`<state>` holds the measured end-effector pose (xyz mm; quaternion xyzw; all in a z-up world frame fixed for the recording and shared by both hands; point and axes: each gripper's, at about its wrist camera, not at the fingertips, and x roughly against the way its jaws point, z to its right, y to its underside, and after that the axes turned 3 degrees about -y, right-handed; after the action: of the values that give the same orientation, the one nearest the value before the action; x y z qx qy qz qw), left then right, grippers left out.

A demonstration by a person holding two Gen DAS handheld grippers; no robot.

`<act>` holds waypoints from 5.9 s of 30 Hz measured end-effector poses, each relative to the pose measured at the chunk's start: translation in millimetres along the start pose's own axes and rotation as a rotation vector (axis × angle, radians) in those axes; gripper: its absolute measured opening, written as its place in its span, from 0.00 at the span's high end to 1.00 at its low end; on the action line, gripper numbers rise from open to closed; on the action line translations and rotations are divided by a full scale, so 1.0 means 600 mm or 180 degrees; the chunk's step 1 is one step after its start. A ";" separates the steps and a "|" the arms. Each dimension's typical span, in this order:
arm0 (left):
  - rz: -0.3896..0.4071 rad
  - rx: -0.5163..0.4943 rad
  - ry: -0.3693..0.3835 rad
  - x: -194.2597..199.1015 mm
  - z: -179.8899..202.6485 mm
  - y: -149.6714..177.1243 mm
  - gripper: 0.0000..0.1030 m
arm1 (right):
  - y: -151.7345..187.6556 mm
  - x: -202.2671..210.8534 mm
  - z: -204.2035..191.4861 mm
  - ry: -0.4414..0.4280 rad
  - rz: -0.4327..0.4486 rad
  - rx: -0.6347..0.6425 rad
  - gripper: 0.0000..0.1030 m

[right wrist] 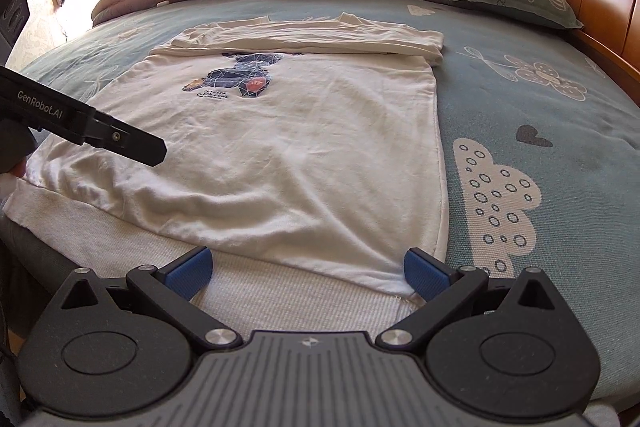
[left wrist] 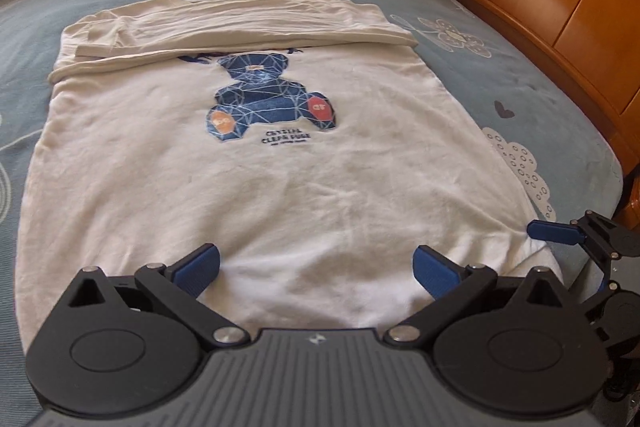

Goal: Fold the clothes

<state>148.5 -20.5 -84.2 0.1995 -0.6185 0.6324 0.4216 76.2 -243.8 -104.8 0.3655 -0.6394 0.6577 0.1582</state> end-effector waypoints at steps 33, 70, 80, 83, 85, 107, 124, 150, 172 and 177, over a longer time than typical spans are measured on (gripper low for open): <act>-0.0104 -0.0378 -0.0248 0.031 0.003 0.071 0.01 | -0.009 -0.002 -0.009 0.0096 -0.0150 0.0014 0.00; 0.0307 -0.1305 -0.0415 0.070 0.075 0.095 0.01 | -0.034 0.041 -0.069 0.0322 -0.0274 0.1305 0.00; 0.0316 -0.1650 -0.0397 0.057 0.103 0.119 0.01 | 0.006 0.049 -0.113 0.0333 -0.0255 0.2416 0.00; 0.0306 -0.1716 -0.0366 0.055 0.109 0.122 0.01 | 0.012 0.040 -0.121 0.0407 -0.0192 0.2532 0.00; 0.0299 -0.1753 -0.0350 0.054 0.112 0.122 0.01 | 0.011 0.038 -0.121 0.0417 -0.0187 0.2553 0.00; 0.0285 -0.1977 -0.0147 0.030 0.163 0.109 0.01 | -0.016 0.071 0.043 -0.0537 -0.0450 0.0285 0.00; 0.0095 -0.2093 -0.0242 0.052 0.109 0.124 0.01 | -0.013 0.021 -0.108 -0.0084 -0.0309 0.1955 0.00; 0.0240 -0.2117 -0.0419 0.046 0.084 0.076 0.01 | -0.061 0.019 -0.102 -0.0075 -0.0071 0.1700 0.00; 0.0442 -0.2941 -0.1077 0.028 0.131 0.110 0.01 | -0.034 0.011 -0.165 0.0379 0.0361 0.2287 0.00; 0.0414 -0.3115 -0.1363 0.041 0.101 0.128 0.01 | -0.020 -0.003 -0.156 0.0366 0.0233 0.2290 0.00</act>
<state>58.5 -61.9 -103.0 0.0655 -0.9241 0.2403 0.2897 59.6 -152.3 -89.4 0.3370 -0.3700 0.8652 0.0315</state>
